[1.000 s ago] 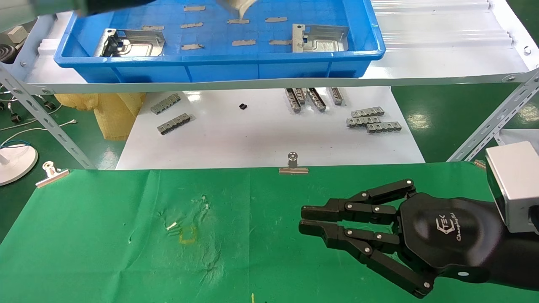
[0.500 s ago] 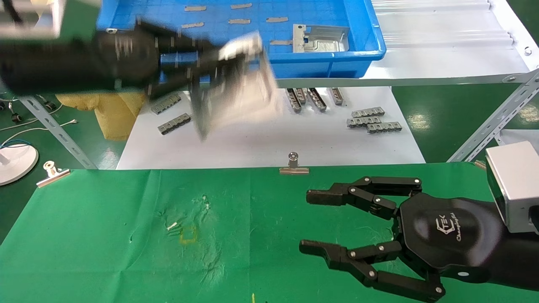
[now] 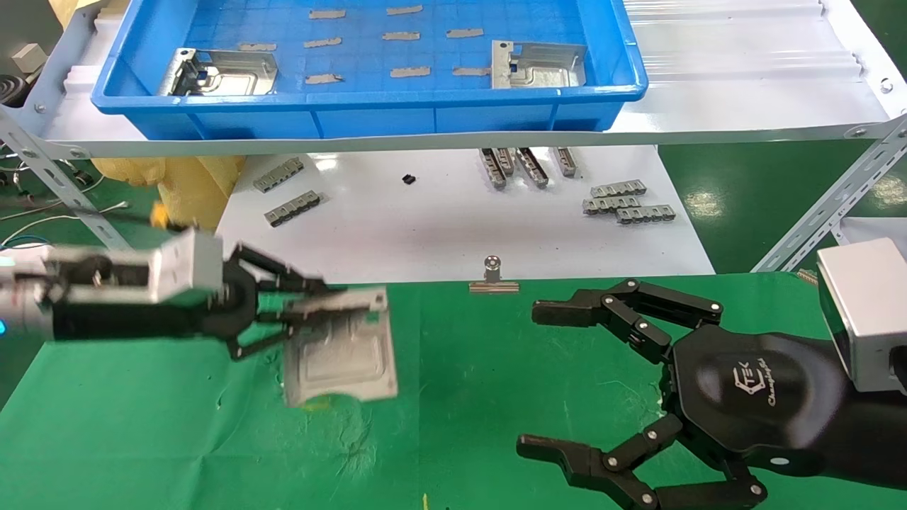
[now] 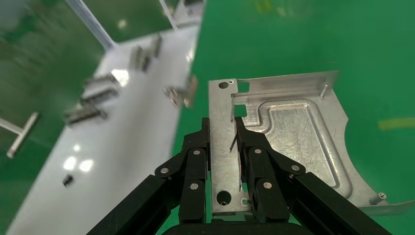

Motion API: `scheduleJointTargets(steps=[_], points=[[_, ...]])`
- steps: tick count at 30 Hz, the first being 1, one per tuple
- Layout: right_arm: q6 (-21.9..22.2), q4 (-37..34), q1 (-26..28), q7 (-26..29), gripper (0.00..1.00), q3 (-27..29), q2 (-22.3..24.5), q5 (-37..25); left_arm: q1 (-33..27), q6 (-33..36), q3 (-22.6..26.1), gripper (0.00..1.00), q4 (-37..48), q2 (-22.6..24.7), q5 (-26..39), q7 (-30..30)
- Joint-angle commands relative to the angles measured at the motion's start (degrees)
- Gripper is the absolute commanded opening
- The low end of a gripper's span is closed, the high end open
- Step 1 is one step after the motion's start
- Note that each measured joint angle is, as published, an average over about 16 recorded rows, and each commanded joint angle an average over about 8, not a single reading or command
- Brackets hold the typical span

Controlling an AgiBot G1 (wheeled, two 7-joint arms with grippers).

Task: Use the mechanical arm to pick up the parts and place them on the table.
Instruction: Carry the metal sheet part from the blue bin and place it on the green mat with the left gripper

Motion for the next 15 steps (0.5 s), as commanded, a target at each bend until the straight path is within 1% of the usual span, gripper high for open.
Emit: scheduleJointTargets(steps=[1,6,7,8,14,15], points=[[0.0,0.0,0.0,0.0,1.00,0.0,0.0,0.0,1.4,-0.1,1.3,0.00,0.6,-0.1,1.1,2.1],[0.0,0.0,0.0,0.0,1.00,0.0,0.0,0.0,2.2,-1.8,3.1,0.00,3.6,0.3,3.5,6.7],[0.0,0.0,0.0,0.0,1.00,0.0,0.0,0.0,2.3,-2.2,3.2,0.02,4.3,0.4,3.8,7.5],[0.0,0.0,0.0,0.0,1.00,0.0,0.0,0.0,2.3,-2.6,3.4,0.10,5.0,0.5,4.0,8.2],[0.0,0.0,0.0,0.0,1.00,0.0,0.0,0.0,2.1,-4.3,3.4,0.85,8.2,1.4,4.3,11.5],[0.0,0.0,0.0,0.0,1.00,0.0,0.0,0.0,2.1,-4.4,3.4,0.95,8.5,1.6,4.3,12.0]])
